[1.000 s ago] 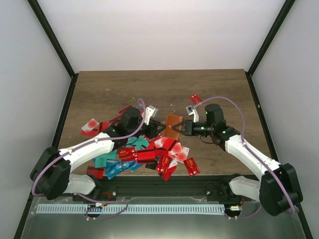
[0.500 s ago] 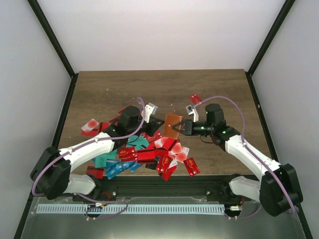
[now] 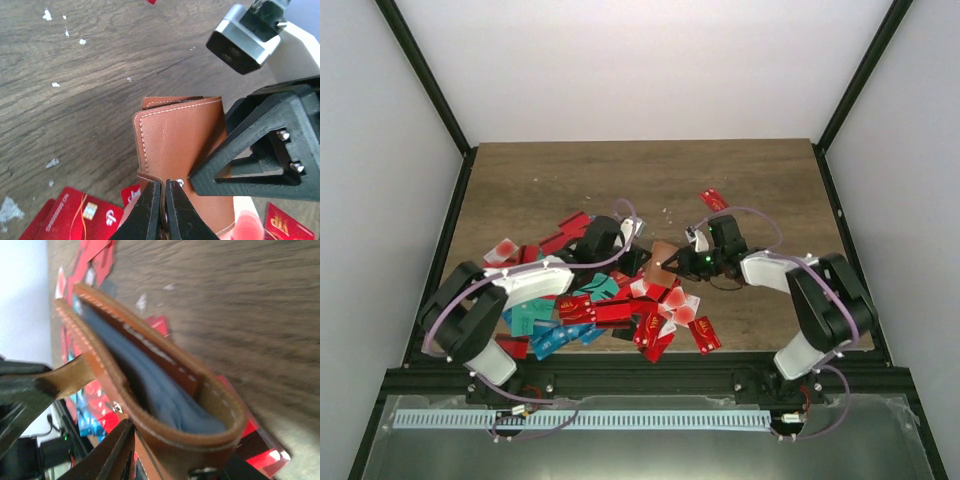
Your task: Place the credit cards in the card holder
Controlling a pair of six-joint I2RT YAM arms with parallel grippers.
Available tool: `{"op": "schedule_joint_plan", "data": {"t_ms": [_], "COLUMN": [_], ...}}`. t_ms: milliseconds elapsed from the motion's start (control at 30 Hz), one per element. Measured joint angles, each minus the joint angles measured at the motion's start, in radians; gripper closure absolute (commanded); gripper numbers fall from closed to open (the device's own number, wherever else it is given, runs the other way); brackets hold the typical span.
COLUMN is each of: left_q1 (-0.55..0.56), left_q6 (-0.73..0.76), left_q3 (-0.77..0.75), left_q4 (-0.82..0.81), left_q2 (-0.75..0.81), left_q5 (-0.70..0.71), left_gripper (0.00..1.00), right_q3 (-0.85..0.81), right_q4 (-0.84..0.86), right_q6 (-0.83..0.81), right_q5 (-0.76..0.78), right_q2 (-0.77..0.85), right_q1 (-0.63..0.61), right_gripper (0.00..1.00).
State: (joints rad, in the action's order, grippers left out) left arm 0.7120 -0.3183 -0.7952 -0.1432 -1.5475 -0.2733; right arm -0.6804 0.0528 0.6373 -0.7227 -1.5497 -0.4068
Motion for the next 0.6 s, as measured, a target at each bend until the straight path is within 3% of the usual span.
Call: {"op": "schedule_joint_plan", "data": {"t_ms": [200, 367, 600], "left_q1": [-0.006, -0.007, -0.007], "left_q6": [-0.002, -0.023, -0.046], "left_q3": [-0.106, -0.147, -0.151], "left_q4": [-0.008, -0.014, -0.013], "left_q2": [-0.157, -0.183, -0.151], "left_q5": [0.006, 0.006, -0.002], "left_gripper": [0.96, 0.96, 0.96], "right_q3": [-0.070, -0.114, -0.114], "right_q4": [-0.019, -0.073, -0.143], "right_q6": [-0.021, -0.058, -0.095], "right_q5": [0.036, 0.085, 0.140], "right_q2": [-0.157, -0.186, -0.112], "right_q1": [0.055, 0.079, 0.080], "right_gripper": [0.52, 0.37, 0.33]}}
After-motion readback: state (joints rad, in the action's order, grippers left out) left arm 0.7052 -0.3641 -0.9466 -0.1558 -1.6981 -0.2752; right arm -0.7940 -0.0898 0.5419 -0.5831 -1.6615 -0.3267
